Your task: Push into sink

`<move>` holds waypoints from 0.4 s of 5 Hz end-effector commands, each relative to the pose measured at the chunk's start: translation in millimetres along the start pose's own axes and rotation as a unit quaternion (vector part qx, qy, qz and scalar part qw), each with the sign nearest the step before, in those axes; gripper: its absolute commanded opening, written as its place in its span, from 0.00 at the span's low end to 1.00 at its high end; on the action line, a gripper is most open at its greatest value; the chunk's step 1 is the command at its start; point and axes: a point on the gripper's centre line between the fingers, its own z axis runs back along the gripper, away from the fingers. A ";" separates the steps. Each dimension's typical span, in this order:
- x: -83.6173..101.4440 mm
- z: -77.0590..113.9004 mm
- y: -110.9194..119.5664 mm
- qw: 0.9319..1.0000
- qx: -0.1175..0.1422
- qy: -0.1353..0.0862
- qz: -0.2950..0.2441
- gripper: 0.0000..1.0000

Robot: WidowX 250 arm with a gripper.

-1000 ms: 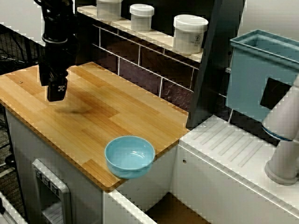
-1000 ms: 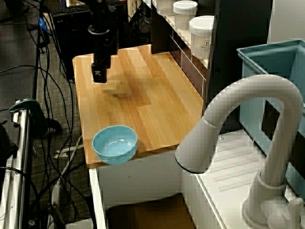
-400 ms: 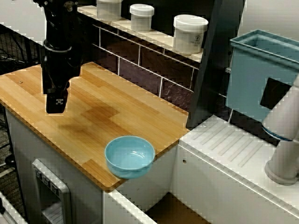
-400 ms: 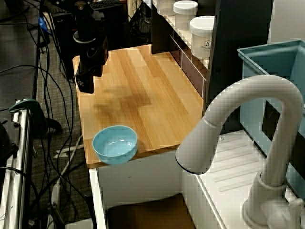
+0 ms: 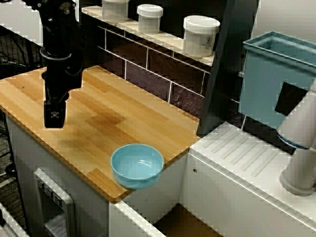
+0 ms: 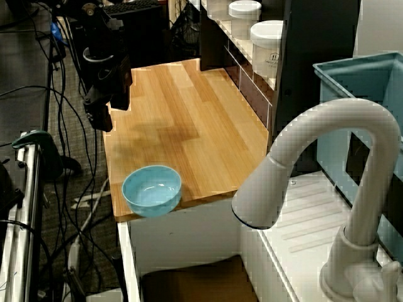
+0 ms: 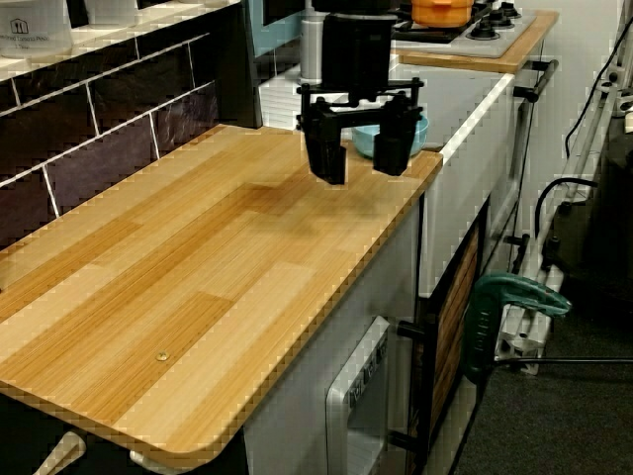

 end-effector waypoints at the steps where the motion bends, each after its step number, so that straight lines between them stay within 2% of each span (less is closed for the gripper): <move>1: 7.1 -1.4 -23.0 0.997 0.018 -0.029 -0.072 1.00; 2: 16.3 -8.7 -37.1 0.995 0.033 -0.030 -0.093 1.00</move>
